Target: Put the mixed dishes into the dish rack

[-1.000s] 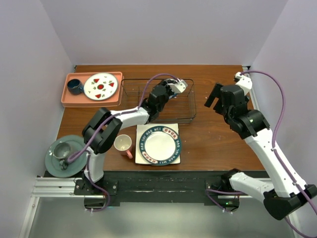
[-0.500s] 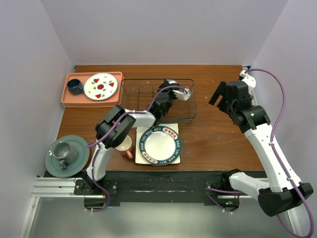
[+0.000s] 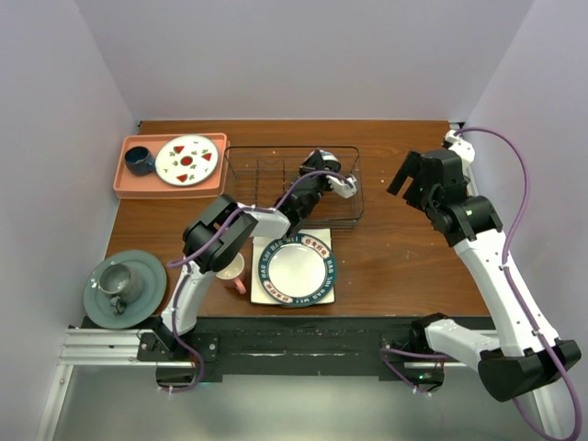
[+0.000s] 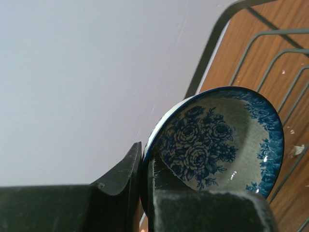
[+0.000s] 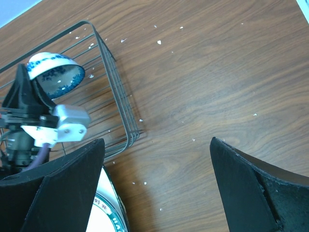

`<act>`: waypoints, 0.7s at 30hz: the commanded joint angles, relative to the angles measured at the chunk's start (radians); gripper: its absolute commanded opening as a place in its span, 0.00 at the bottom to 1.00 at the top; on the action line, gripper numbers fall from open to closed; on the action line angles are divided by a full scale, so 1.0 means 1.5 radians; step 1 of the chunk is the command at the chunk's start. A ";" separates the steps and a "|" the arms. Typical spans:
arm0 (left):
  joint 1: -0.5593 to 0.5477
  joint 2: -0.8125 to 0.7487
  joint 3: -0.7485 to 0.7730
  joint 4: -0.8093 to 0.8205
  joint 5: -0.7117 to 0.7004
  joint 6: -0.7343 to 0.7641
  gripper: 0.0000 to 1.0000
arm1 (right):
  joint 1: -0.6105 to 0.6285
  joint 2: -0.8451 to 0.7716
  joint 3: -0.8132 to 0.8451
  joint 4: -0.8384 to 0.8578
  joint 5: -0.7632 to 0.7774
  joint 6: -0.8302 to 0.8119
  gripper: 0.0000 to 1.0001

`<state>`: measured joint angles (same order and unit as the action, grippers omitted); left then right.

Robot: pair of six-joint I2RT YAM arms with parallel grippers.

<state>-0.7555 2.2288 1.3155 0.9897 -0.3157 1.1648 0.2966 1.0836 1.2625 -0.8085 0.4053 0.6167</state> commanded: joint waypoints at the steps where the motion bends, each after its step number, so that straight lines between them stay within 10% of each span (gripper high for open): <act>1: -0.004 0.012 -0.005 0.123 0.063 0.054 0.00 | -0.005 -0.018 0.014 0.003 0.009 -0.018 0.94; 21: 0.025 0.040 -0.012 0.136 0.185 0.086 0.00 | -0.018 -0.015 0.014 0.006 0.005 -0.025 0.94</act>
<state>-0.7410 2.2761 1.3098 1.1065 -0.1043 1.2793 0.2783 1.0760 1.2625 -0.8085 0.4053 0.6003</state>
